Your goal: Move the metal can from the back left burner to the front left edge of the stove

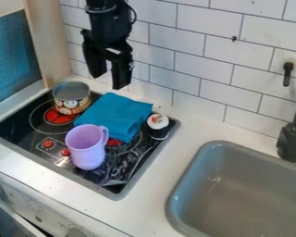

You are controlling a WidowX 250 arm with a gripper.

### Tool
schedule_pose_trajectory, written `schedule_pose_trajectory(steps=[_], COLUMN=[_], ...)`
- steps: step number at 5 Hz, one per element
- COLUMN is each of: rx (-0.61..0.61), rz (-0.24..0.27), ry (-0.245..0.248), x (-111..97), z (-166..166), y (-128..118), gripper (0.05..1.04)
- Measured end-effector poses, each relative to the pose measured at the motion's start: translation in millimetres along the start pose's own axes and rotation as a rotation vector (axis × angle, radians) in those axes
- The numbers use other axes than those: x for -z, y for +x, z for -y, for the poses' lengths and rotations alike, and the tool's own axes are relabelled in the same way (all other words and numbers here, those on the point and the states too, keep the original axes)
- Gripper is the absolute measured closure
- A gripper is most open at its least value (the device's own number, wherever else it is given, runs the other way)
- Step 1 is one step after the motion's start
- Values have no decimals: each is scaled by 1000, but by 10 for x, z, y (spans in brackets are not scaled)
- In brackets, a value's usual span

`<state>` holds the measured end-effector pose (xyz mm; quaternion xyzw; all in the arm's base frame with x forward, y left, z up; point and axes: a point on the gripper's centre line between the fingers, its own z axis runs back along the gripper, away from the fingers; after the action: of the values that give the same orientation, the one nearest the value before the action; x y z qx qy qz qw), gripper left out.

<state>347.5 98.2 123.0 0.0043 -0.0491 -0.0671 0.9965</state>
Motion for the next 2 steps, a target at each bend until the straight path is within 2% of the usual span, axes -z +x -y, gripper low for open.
schedule_pose_trajectory(steps=[2], rx=[-107], rz=[58], ry=[-23], x=[171], z=[-278], y=[277], gripper=[81])
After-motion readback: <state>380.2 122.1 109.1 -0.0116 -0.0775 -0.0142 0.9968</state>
